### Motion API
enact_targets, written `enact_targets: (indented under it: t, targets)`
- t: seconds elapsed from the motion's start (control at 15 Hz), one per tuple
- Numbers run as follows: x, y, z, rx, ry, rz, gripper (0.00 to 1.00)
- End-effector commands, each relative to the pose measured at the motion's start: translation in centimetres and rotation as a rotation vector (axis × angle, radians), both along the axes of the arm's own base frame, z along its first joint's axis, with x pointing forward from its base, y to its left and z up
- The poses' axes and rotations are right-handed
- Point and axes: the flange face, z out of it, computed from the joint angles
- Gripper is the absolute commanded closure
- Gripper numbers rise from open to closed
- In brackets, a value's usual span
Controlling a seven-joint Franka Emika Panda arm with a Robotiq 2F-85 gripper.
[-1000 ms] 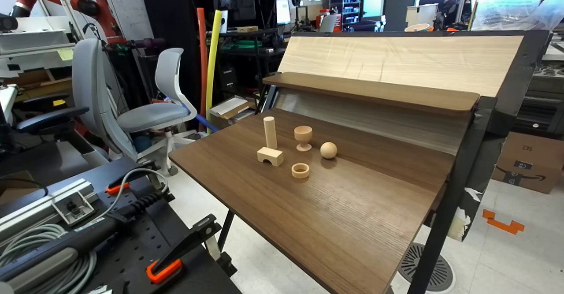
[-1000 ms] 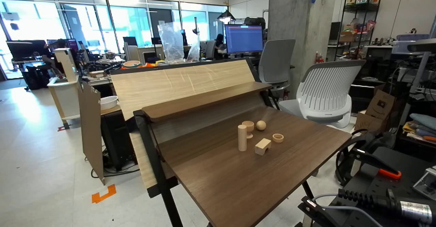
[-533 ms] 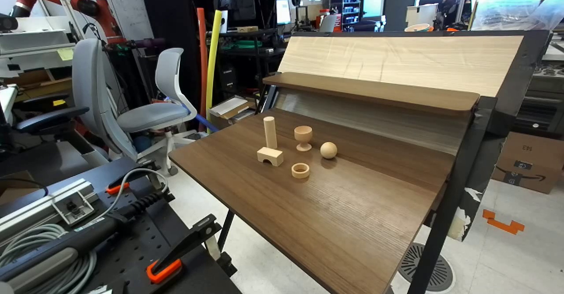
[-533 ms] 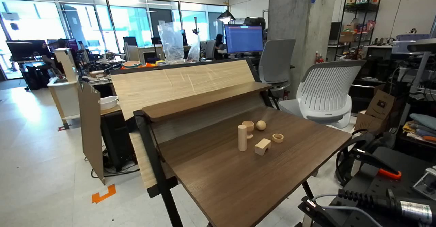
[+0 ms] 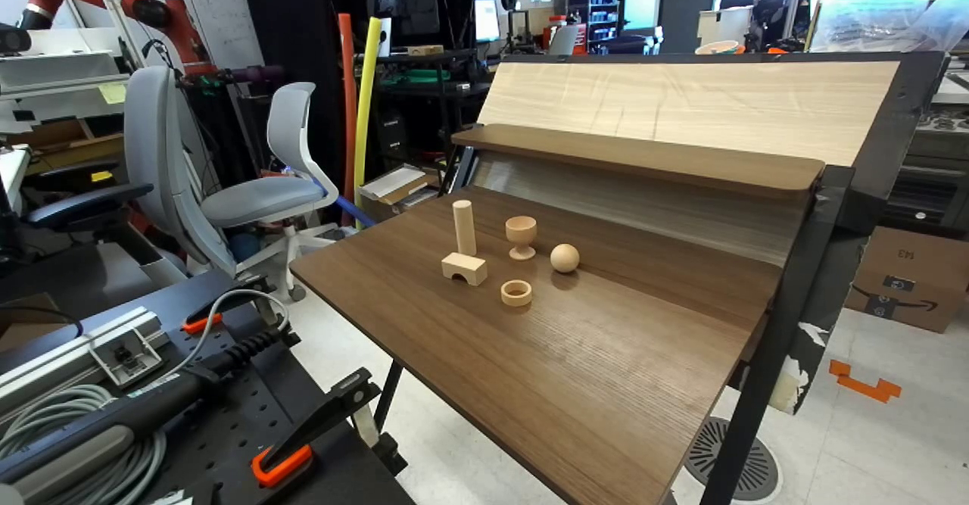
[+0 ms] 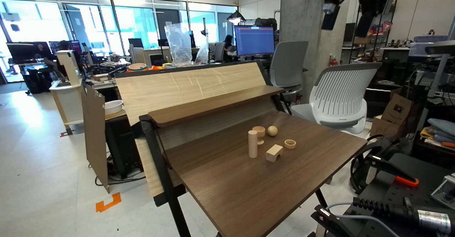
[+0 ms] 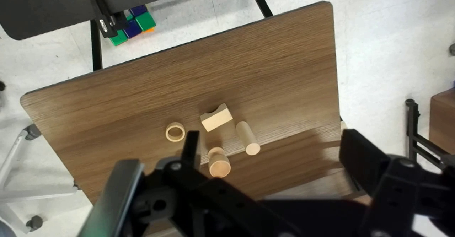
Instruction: Place the wooden sphere in the wooden cup
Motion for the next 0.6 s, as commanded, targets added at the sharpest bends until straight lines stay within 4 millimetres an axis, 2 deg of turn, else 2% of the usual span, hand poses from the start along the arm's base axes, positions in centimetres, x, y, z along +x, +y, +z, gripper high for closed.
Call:
enact_targets:
  t: [0.0,0.27,0.53]
  targets:
    - [3.4,-1.2,-4.1,-0.036,0.002,-0.014,0.0]
    - [6.3,-2.9,-8.9,-0.105,0.018,-0.02,0.0]
    - [8.4,-5.8,-12.7,-0.21,-0.003,-0.018,0.0]
